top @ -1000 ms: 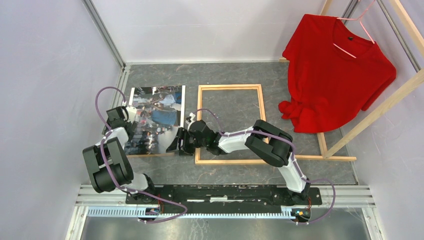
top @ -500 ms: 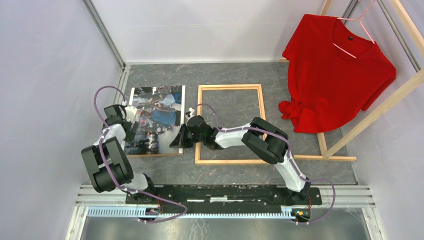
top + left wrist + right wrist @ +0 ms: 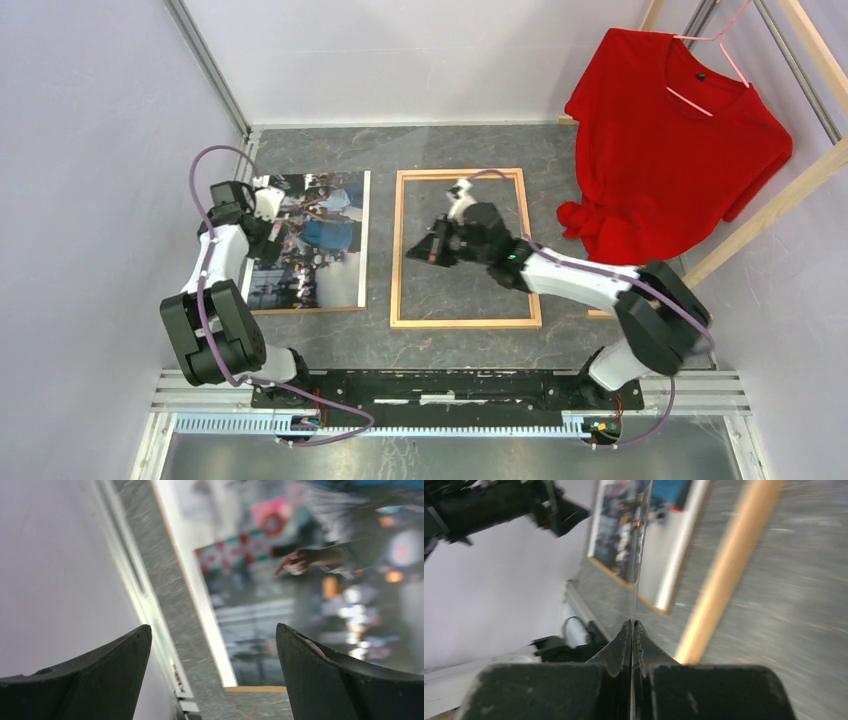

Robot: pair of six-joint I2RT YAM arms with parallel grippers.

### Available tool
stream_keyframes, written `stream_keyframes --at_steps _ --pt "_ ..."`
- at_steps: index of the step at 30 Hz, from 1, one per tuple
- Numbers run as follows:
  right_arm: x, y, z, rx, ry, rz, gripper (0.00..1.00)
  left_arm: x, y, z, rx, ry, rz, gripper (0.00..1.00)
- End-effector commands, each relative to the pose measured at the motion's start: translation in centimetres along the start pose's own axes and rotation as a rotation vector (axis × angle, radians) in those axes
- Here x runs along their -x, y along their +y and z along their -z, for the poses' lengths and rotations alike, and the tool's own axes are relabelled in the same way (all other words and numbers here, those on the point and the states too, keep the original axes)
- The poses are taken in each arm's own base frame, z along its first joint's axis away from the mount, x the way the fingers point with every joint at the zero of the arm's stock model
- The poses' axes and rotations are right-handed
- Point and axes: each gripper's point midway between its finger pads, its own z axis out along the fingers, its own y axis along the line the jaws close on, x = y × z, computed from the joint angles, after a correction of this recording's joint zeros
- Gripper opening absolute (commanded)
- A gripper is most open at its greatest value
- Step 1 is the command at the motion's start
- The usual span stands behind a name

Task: Put the photo into the frame
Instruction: Pick up the photo frame item at the center of the board, then place the photo frame item in the photo frame.

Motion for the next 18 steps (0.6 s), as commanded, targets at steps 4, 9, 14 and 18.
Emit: stream_keyframes --at_steps 4,9,14,18 --pt "-2.8 -11.8 9.9 -0.316 0.036 0.039 0.00 4.1 -6.9 1.0 -0.106 -0.042 -0.063 1.00" --pt "-3.6 -14.8 13.1 -0.404 -0.004 0.051 0.00 7.3 -12.0 1.2 -0.164 -0.072 -0.165 1.00" --pt "-3.3 -16.4 14.2 -0.463 -0.063 0.057 0.03 8.5 -15.1 -0.2 -0.159 -0.050 -0.252 1.00" --pt "-3.6 -17.2 14.4 -0.496 -0.047 0.050 0.42 8.9 -16.2 -1.5 -0.139 -0.032 -0.291 1.00"
